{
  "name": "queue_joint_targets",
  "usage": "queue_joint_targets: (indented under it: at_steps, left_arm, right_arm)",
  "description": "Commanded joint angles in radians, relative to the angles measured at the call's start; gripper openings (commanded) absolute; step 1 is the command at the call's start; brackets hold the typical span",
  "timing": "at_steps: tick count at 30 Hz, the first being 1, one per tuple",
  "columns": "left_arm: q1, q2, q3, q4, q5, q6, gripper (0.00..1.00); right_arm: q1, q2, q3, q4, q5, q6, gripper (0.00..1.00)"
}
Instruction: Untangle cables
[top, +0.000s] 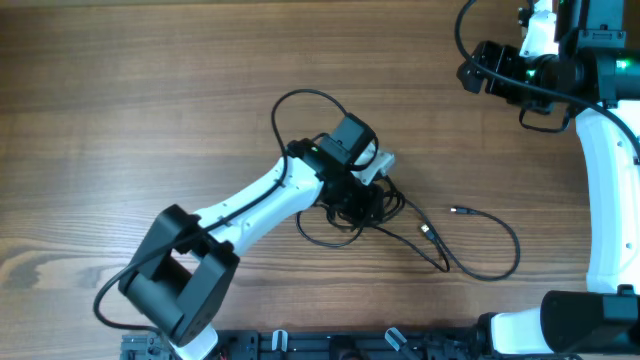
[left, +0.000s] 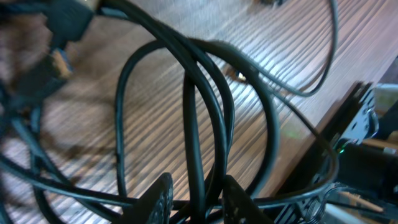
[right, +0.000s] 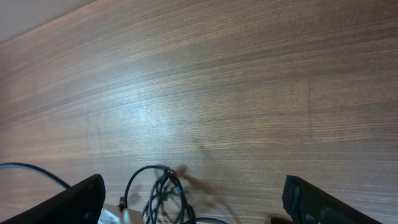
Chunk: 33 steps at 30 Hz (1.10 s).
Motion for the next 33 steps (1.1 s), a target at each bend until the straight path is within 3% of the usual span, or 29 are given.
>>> queue_joint_targets:
  at_steps: [1, 3, 6, 9, 14, 19, 22, 29, 33]
  left_arm:
    - [-0.013, 0.063, 0.011, 0.022, -0.014, 0.021, 0.21]
    - [-0.003, 0.088, 0.011, 0.046, -0.029, -0.039, 0.04]
    - [0.053, 0.072, 0.044, 0.053, -0.043, -0.114, 0.04]
    - [0.16, 0.015, 0.192, -0.032, -0.043, -0.136, 0.04]
    - [0.302, -0.085, 0.403, -0.071, 0.016, -0.212, 0.04]
    - [0.396, -0.148, 0.414, -0.068, 0.06, -0.331, 0.04]
    - [0.46, -0.15, 0.414, -0.059, 0.257, -0.398, 0.04]
    - [0.566, -0.15, 0.414, 0.078, 0.715, -0.421, 0.04]
    - [0.626, -0.15, 0.414, 0.111, 0.833, -0.514, 0.04]
  right_arm:
    - [0.0, 0.012, 0.008, -0.002, -0.021, -0.02, 0.93]
    - [0.0, 0.012, 0.008, -0.002, -0.021, -0.021, 0.93]
    - [0.004, 0.012, 0.008, -0.002, -0.03, -0.02, 0.93]
    - [0.005, 0.012, 0.008, 0.002, -0.082, -0.058, 0.92]
    - [0.024, 0.012, 0.008, 0.024, -0.293, -0.179, 0.89]
    - [0.132, 0.014, 0.008, 0.1, -0.295, -0.113, 0.85]
    - [0.199, 0.018, 0.008, 0.167, -0.213, -0.008, 0.83]
    - [0.291, 0.09, 0.008, 0.209, -0.214, 0.028, 0.8]
    - [0.297, 0.134, 0.008, 0.239, -0.222, 0.03, 0.8]
